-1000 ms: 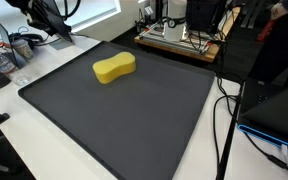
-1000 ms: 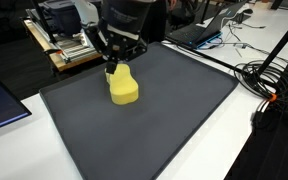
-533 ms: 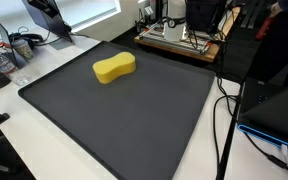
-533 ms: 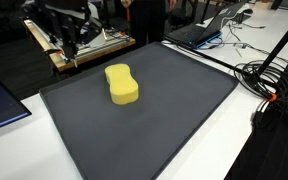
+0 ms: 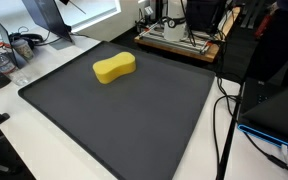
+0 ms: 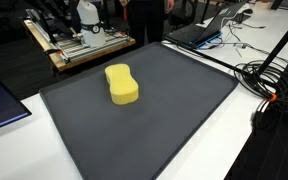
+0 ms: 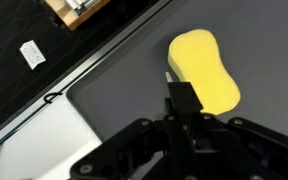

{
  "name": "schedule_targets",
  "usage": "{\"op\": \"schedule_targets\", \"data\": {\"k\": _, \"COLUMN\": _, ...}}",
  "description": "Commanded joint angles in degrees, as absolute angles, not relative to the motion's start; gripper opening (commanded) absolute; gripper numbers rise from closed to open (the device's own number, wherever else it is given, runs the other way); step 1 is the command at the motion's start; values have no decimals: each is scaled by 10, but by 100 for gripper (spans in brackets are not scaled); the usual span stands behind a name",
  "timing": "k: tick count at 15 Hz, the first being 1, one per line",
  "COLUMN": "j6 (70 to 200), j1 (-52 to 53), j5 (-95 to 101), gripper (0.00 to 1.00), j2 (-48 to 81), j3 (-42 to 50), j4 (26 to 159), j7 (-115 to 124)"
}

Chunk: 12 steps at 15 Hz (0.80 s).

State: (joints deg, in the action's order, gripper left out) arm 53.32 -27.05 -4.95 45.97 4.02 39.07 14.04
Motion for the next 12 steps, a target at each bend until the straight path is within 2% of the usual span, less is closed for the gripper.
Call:
{"op": "schedule_targets", "data": {"k": 1, "j6": 521, "j1": -278, "j5": -68, "gripper": 13, "j2": 456, "j3": 35, "j4": 393, "j7": 139}}
{"op": "schedule_targets", "data": {"k": 5, "j6": 509, "j1": -289, "j5": -86, "gripper": 13, "j2": 446, "j3": 26, "j4": 404, "j7": 132}}
{"op": "schedule_targets", "data": {"k": 6, "j6": 509, "j1": -289, "j5": -86, "gripper": 3, "j2": 446, "j3": 25, "j4": 405, "j7": 132}}
{"op": "schedule_targets", "data": {"k": 12, "j6": 516, "j1": -331, "j5": -95, "gripper": 3, "j2": 396, "j3": 27, "j4": 458, "j7": 66}}
